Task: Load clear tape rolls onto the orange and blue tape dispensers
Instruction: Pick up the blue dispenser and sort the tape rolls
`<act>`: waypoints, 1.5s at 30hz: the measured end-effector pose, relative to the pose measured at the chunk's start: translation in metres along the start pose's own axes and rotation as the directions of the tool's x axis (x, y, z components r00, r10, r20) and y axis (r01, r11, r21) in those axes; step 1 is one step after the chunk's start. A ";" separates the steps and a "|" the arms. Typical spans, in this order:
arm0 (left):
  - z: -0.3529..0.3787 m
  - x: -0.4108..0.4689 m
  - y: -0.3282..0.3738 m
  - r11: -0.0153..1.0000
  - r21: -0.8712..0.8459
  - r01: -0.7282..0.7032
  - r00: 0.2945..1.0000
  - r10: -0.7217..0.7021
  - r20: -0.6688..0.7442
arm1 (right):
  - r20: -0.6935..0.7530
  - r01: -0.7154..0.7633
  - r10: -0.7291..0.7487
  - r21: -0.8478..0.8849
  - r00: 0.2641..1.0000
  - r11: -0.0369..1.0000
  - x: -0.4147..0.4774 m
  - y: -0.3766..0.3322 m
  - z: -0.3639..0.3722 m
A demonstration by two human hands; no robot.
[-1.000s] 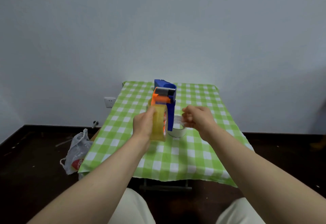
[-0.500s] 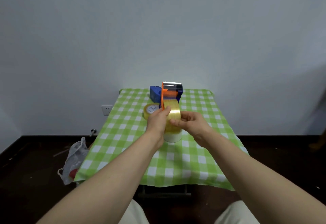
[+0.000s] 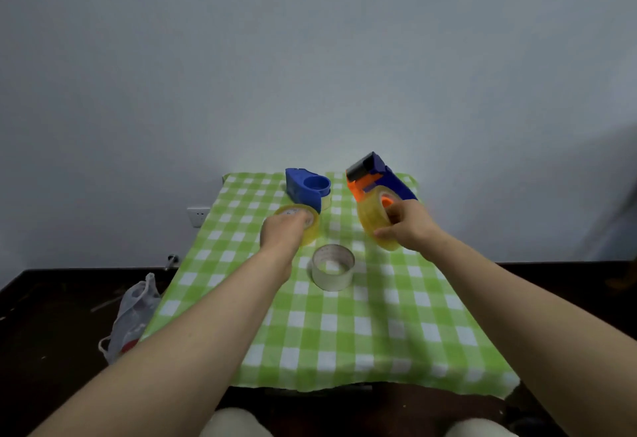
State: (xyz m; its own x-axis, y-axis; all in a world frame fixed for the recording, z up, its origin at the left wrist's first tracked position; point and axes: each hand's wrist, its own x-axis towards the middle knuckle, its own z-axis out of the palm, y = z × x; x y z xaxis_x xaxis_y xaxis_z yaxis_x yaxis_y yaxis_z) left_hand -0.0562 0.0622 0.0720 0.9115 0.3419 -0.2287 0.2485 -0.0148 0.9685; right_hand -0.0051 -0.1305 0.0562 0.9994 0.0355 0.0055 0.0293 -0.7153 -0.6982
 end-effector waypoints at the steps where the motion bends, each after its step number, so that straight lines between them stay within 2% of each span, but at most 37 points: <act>1: -0.002 0.009 0.000 1.000 0.003 0.012 1.000 -0.012 -0.016 | 0.002 -0.004 0.004 -0.089 1.000 0.996 0.008 0.004 0.002; 7: -0.001 0.077 -0.015 0.995 0.065 0.073 0.991 -0.065 -0.117 | 0.008 -0.059 0.069 -0.447 0.998 0.893 0.063 0.035 0.028; 12: 0.001 0.110 -0.025 0.990 0.089 0.109 0.986 -0.096 -0.137 | -0.050 -0.124 0.116 -0.533 0.992 0.837 0.096 0.056 0.049; 18: 0.006 0.138 -0.030 0.986 0.137 0.097 0.989 -0.080 -0.125 | -0.012 -0.129 0.162 -0.664 0.987 0.737 0.115 0.075 0.067; 22: 0.010 0.151 -0.031 0.980 0.196 0.041 0.994 -0.021 -0.107 | 0.008 -0.075 0.111 -0.693 0.994 0.718 0.112 0.075 0.069; 25: 0.018 0.162 -0.029 0.944 0.324 -0.063 0.995 0.086 -0.057 | -0.082 -0.024 -0.041 -0.663 0.996 0.748 0.109 0.058 0.063; 27: 0.025 0.170 -0.024 0.886 0.436 -0.155 0.985 0.175 -0.007 | -0.123 0.021 -0.134 -0.653 0.983 0.757 0.113 0.042 0.059; 31: 0.044 0.192 -0.014 0.770 0.576 -0.272 0.953 0.299 0.050 | -0.042 0.109 -0.149 -0.499 0.988 0.860 0.140 0.010 0.062; 33: 0.057 0.204 -0.008 0.640 0.703 -0.310 0.931 0.354 0.089 | -0.006 0.093 -0.105 -0.421 0.994 0.902 0.159 0.002 0.068; 35: 0.072 0.217 -0.003 0.455 0.825 -0.335 0.907 0.394 0.151 | 0.007 0.055 -0.055 -0.331 0.998 0.942 0.176 0.001 0.072; 38: 0.097 0.234 -0.003 0.243 0.908 -0.340 0.897 0.372 0.237 | -0.013 0.018 -0.021 -0.180 1.000 0.984 0.197 0.003 0.073; 42: 0.122 0.256 -0.014 0.078 0.945 -0.317 0.909 0.310 0.279 | -0.065 -0.007 0.004 -0.032 0.998 0.999 0.220 0.013 0.077; 45: 0.134 0.272 -0.021 -0.006 0.955 -0.296 0.918 0.276 0.286 | -0.089 -0.008 0.015 0.076 0.996 0.997 0.236 0.021 0.083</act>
State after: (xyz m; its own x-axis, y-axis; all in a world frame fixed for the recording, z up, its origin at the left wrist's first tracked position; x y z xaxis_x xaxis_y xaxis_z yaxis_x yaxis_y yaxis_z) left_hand 0.2306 0.0295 -0.0235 0.9987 0.0410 0.0294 0.0420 -0.9986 -0.0323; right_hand 0.2294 -0.0790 -0.0167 0.9976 -0.0371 0.0590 0.0199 -0.6607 -0.7504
